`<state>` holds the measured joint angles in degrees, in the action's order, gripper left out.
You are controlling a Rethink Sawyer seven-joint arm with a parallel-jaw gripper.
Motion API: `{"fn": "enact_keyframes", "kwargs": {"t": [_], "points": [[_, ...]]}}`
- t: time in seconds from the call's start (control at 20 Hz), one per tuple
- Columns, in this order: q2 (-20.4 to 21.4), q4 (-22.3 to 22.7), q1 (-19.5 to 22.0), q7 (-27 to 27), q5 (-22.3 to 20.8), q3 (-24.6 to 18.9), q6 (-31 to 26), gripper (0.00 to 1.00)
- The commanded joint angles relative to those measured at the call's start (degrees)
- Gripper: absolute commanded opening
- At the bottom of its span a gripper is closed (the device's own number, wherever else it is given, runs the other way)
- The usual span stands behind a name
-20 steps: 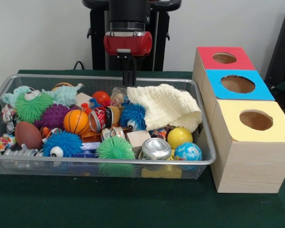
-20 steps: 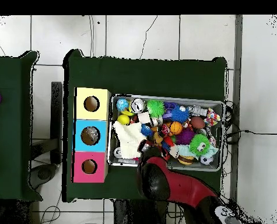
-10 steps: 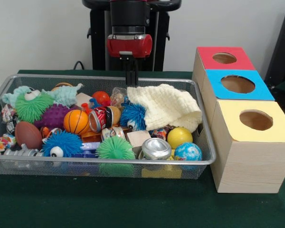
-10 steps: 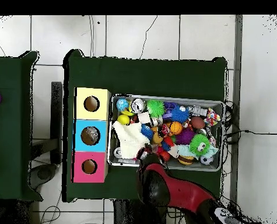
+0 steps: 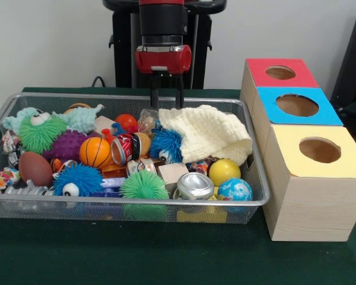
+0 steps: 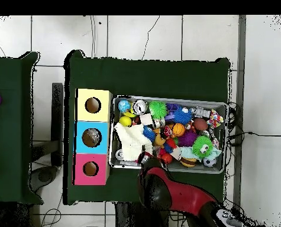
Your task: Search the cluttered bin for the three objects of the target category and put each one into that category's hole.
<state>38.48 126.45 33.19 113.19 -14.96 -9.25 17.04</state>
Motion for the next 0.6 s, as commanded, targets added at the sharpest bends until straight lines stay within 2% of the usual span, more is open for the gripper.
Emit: {"fn": "enact_keyframes", "kwargs": {"t": [0.05, 0.3, 0.5, 0.6], "points": [[-1.91, -0.46, 1.22, 11.18, -1.4, -1.92, 6.15, 1.0], [-0.12, 0.56, 1.49, 11.58, -0.58, -2.82, 4.71, 1.0], [5.25, 2.0, 3.74, 11.09, -0.34, -4.76, -0.13, 1.0], [9.26, 2.78, 6.72, 10.29, -0.15, -7.46, -4.71, 1.0]]}}
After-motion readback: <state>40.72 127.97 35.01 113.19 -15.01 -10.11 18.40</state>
